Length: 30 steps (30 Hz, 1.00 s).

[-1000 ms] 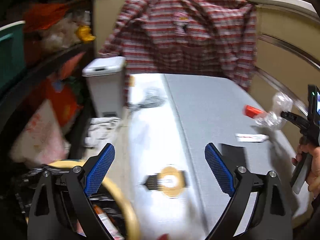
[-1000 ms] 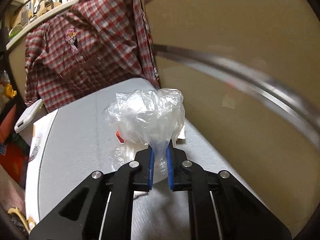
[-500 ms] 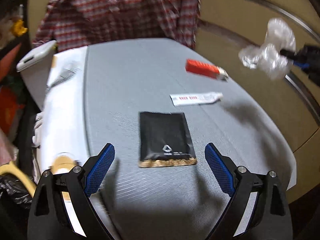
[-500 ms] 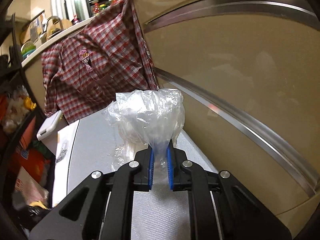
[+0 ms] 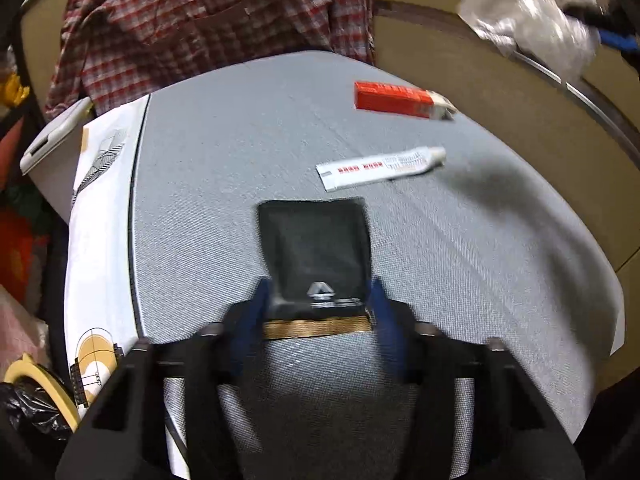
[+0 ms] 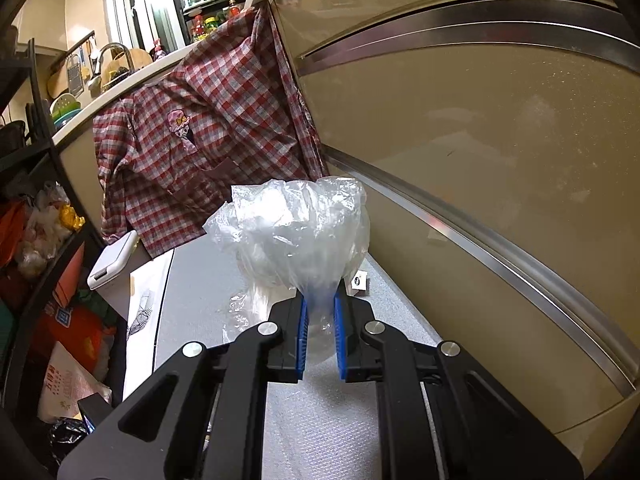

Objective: Collect trash
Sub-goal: 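Grasp the black sachet with the left gripper while the right holds the plastic bag, then carry the black sachet and clear plastic bag over the bin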

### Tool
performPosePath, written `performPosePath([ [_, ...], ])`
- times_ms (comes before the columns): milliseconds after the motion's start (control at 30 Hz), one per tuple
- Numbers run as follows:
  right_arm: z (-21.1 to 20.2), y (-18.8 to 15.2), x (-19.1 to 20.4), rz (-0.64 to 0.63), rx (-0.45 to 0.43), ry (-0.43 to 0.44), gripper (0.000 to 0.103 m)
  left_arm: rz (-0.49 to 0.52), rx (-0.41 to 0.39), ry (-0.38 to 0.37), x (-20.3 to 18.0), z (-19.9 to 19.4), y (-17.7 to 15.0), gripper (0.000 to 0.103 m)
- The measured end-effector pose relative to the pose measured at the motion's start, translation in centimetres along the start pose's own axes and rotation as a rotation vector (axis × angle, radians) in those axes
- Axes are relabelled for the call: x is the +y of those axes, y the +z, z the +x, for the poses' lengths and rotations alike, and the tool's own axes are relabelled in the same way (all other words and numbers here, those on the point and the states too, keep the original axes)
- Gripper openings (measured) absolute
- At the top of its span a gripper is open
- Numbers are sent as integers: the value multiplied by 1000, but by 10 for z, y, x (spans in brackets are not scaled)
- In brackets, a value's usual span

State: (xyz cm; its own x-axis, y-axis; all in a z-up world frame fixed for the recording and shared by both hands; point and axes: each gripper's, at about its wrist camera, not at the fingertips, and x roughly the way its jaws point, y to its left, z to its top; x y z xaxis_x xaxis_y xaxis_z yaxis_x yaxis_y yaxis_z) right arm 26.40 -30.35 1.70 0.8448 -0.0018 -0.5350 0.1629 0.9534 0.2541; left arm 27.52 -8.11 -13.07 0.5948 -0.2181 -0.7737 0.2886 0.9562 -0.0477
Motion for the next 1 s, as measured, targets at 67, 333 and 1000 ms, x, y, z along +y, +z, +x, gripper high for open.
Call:
performPosePath([
  [67, -2, 0, 0, 0, -3, 0, 12, -44, 0, -19, 9, -2, 2, 13],
  [333, -15, 2, 3, 1, -27, 22, 12, -39, -58, -17, 13, -36, 0, 2],
  [1000, -69, -29, 36, -24, -48, 137, 12, -117, -233, 150, 57, -181, -25, 2],
])
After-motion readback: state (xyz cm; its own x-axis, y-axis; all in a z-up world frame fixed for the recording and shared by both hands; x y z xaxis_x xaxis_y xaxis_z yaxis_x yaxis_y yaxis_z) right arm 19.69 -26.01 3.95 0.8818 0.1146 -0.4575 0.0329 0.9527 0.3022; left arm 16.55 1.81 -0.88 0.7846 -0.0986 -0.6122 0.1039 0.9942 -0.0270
